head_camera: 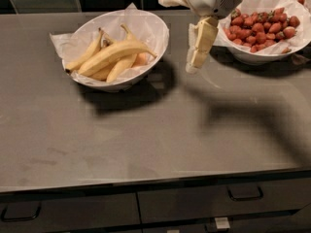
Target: Pick banana from white bowl
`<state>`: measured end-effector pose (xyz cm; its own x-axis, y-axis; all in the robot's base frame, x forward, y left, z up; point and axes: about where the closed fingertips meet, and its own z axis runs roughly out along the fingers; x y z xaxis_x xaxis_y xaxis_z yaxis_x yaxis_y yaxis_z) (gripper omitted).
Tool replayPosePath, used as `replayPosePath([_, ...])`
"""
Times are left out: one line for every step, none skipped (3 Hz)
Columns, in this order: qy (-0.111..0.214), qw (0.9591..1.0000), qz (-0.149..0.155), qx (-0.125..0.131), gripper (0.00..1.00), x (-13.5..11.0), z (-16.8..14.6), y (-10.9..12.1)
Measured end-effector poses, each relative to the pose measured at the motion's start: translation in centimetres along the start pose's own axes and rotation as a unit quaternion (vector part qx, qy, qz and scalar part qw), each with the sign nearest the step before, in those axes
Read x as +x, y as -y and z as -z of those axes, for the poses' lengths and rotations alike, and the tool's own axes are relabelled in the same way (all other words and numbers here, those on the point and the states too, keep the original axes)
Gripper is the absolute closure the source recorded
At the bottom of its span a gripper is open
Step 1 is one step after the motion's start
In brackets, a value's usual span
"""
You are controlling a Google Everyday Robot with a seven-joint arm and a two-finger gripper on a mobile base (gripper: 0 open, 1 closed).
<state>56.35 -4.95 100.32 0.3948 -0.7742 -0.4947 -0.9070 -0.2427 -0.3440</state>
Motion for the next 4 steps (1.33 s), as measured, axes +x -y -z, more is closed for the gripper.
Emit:
replayPosePath([0.029, 0.9990, 0.033, -0.010, 0.00, -2.3, -2.7, 3.4])
replayPosePath([0.029, 0.9990, 0.033, -0.010, 0.00, -2.3, -2.7, 3.4])
replayPosePath([0.061, 0.9971, 0.040, -0.019, 0.00, -2.7, -5.0, 4.8])
replayPosePath([0.101, 0.9919, 0.060, -0.047, 0.00, -3.6, -8.8, 6.9])
